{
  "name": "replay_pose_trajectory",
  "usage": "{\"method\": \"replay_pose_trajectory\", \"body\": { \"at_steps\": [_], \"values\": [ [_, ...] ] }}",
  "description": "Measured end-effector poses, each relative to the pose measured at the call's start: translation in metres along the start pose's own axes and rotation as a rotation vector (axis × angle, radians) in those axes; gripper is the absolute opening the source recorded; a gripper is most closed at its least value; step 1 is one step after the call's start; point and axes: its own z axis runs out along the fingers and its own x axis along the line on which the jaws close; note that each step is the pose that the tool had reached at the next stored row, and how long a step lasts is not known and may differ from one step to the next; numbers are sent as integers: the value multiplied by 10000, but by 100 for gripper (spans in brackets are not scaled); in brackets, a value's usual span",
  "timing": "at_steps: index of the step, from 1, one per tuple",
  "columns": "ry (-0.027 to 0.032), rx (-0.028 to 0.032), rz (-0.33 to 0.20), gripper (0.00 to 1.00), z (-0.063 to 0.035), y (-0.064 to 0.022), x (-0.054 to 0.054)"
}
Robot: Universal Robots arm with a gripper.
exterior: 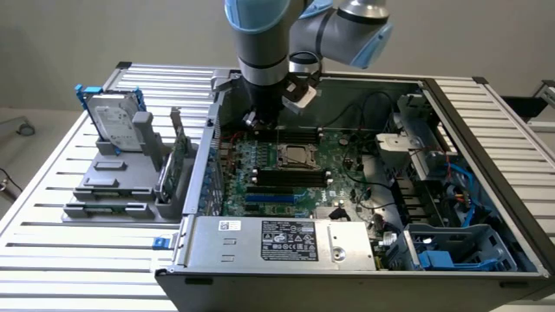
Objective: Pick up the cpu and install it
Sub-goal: 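Install the first cpu locking lever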
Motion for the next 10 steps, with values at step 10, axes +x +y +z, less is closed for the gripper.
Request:
{"method": "replay_pose_trajectory", "body": {
  "at_steps": [10],
  "values": [
    [77,-283,578,11,34,18,21]
  ]
}}
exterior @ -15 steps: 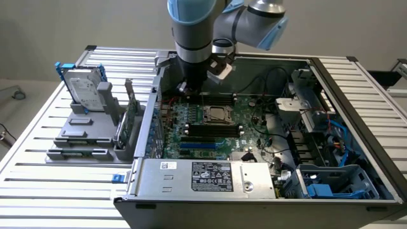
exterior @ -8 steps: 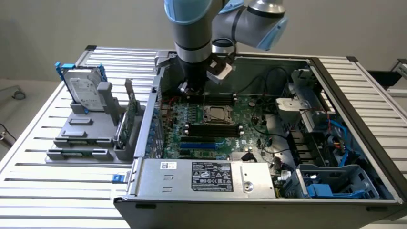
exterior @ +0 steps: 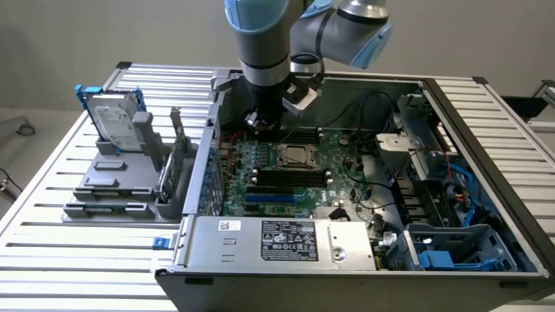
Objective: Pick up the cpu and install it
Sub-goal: 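Install the first cpu locking lever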
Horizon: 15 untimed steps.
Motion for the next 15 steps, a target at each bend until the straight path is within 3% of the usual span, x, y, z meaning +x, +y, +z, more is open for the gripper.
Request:
{"method": "replay_pose_trajectory", "body": {
  "at_steps": [15],
  "values": [
    [-28,-193,349,11,178,58,63]
  ]
}}
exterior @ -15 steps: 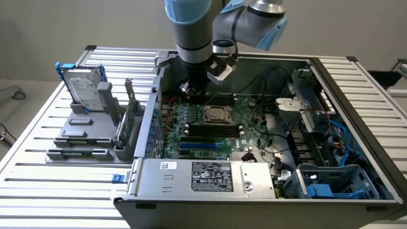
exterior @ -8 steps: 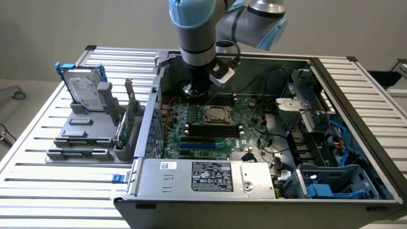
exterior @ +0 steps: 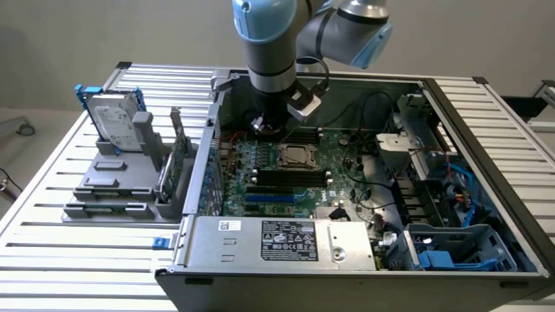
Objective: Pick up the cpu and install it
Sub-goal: 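Install the first cpu locking lever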
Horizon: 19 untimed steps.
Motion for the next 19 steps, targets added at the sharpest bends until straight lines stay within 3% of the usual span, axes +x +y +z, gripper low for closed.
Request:
{"method": "replay_pose_trajectory", "body": {
  "at_steps": [19],
  "values": [
    [-78,-202,257,11,153,2,-24]
  ]
}}
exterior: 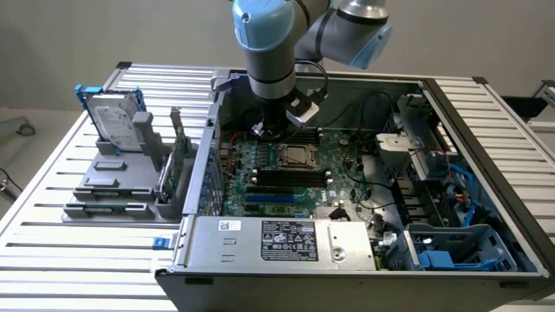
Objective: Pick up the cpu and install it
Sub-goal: 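Install the first cpu locking lever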
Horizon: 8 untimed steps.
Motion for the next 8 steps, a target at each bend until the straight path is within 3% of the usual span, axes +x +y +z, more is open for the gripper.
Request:
{"method": "replay_pose_trajectory", "body": {
  "at_steps": [8],
  "values": [
    [13,-37,110,11,38,-9,17]
  ]
}}
